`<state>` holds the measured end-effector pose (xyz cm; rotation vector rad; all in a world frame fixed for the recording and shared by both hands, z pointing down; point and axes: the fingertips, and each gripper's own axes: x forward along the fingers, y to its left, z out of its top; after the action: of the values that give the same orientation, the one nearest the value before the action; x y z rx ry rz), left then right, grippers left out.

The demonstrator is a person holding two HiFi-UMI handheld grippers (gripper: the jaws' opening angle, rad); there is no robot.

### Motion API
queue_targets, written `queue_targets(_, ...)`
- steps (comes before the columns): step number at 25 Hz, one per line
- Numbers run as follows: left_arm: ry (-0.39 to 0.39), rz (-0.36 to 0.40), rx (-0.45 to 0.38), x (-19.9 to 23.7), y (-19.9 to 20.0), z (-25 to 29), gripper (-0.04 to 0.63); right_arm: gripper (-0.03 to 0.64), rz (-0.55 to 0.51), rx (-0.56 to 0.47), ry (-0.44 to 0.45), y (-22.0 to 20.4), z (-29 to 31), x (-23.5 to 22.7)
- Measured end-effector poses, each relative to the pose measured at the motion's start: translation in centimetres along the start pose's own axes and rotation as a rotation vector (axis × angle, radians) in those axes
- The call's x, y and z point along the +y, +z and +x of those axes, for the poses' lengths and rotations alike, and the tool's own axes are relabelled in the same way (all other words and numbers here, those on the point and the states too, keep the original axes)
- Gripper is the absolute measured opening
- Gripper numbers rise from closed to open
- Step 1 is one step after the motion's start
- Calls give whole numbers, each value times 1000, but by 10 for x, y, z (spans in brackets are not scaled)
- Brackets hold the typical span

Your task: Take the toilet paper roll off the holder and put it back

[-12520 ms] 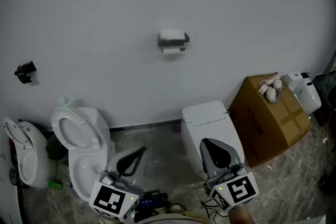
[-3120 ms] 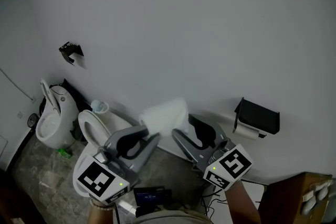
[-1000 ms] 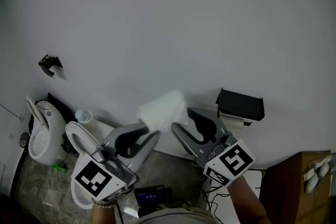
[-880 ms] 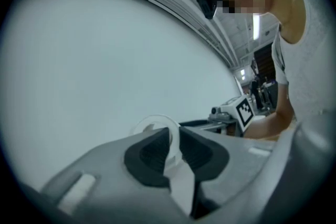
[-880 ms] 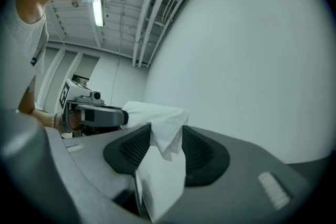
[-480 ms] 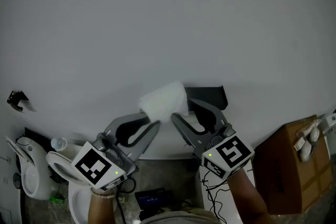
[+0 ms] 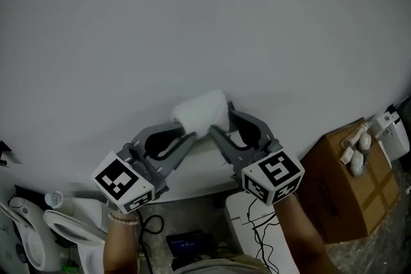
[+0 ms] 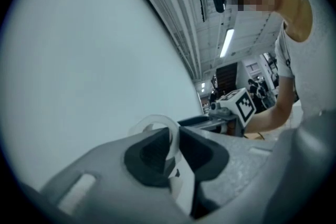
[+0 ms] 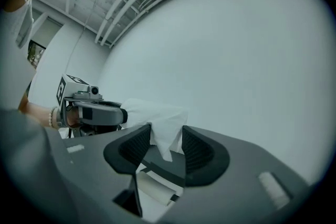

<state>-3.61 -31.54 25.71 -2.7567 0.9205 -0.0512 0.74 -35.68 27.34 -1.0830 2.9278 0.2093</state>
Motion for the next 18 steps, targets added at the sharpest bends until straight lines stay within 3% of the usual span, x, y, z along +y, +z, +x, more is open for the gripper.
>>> queue_targets(7,-16,-8,37,11,-21,19,54,192,-10,81,-57,-22,8,-18)
queue_targets(18,30,-23,134,25,-50,27,55,192,-127,196,-76,-48,18,-18)
